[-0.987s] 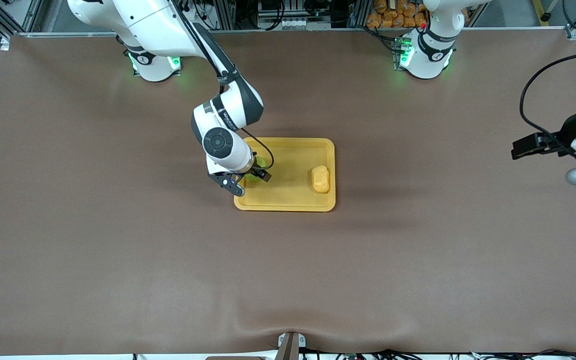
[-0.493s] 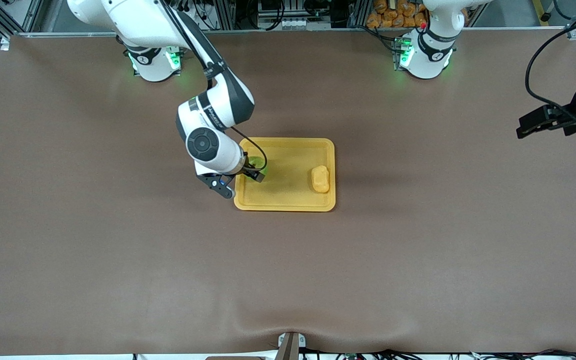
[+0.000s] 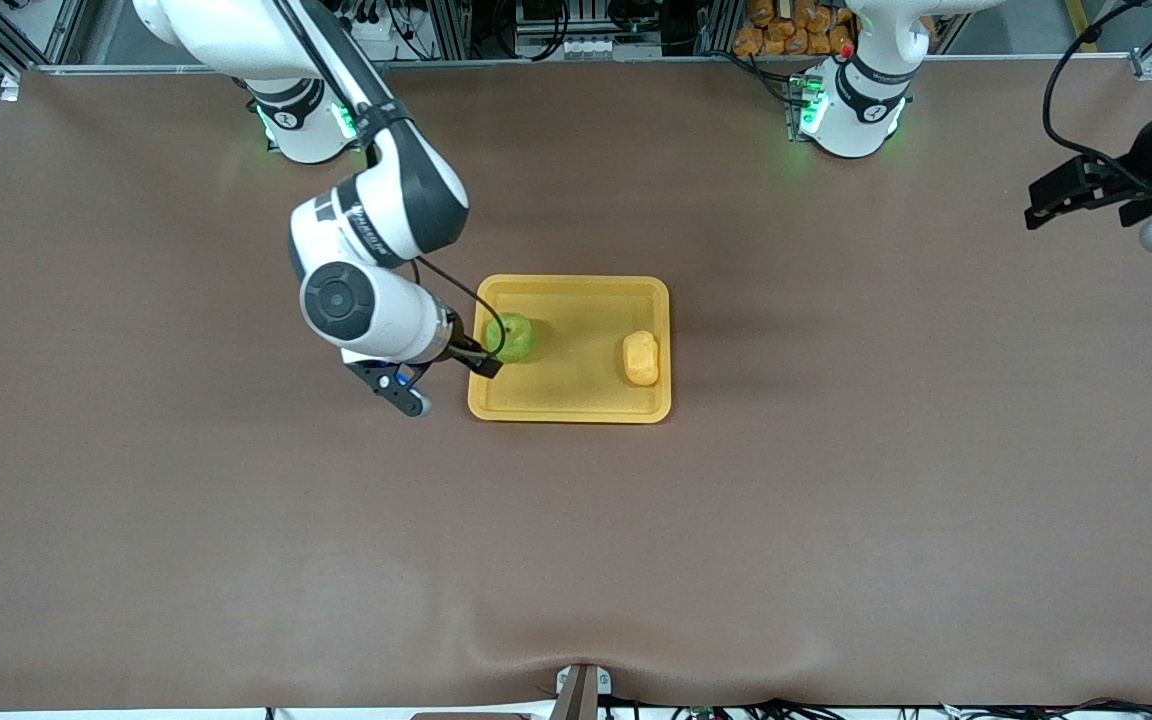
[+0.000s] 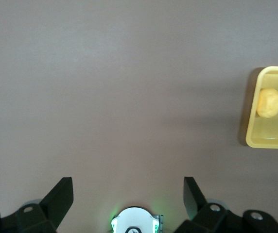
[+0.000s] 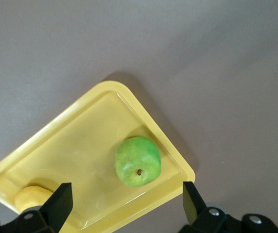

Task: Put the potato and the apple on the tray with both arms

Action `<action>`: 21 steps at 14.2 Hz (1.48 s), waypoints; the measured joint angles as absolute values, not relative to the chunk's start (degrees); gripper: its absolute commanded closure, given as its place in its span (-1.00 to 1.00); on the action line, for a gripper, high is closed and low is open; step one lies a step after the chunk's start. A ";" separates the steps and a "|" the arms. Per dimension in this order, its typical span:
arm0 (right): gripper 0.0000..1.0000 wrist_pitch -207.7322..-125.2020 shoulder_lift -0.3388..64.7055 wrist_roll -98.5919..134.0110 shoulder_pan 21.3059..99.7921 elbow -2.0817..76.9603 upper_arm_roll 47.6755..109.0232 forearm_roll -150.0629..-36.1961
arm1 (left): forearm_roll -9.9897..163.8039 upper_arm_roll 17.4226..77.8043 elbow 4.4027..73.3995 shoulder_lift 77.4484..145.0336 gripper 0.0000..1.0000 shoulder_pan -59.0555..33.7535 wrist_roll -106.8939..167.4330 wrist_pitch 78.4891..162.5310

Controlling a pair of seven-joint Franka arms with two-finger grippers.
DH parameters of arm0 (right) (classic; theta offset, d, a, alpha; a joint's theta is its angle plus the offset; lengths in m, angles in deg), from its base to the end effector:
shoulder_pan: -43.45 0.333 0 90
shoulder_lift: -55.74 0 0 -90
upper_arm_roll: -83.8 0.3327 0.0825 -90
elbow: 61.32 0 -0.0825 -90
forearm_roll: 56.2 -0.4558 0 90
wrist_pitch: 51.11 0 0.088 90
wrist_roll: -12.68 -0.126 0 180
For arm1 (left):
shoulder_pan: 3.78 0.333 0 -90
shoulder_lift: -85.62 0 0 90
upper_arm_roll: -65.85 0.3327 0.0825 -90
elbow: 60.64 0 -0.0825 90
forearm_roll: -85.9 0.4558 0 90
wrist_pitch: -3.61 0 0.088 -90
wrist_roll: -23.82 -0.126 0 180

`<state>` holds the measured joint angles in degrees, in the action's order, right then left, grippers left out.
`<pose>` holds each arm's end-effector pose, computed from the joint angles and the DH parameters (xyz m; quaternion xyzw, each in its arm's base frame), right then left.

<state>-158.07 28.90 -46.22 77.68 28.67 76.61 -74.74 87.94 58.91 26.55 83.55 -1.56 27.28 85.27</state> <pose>0.6363 0.3693 0.3263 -0.9345 0.3245 0.1429 0.0325 0.5961 -0.0457 0.6583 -0.9993 0.0088 0.0288 0.0220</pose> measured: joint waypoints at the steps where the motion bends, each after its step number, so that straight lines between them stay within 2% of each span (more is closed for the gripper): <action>1: -1.00 -157.09 28.89 -46.21 77.10 27.75 76.57 -74.74 | 87.53 58.91 26.72 83.41 -1.00 -1.59 27.28 85.27; 4: -1.00 -154.25 28.90 -46.20 75.41 24.62 76.50 -74.74 | 87.28 58.92 27.18 83.43 -1.00 -1.59 27.29 85.14; 12: -1.00 -140.37 28.98 -41.88 69.54 14.79 76.39 -74.71 | 87.28 59.74 27.21 83.22 -1.00 -1.23 27.34 83.47; 21: -1.00 -132.05 30.27 -41.83 62.82 8.32 75.94 -74.66 | 87.28 59.76 27.21 83.04 -1.00 -1.22 27.35 83.41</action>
<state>-132.05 30.27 -41.83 62.82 8.32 75.94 -74.66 87.28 59.76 27.21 83.04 -1.22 27.35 83.41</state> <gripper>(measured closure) 0.000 0.000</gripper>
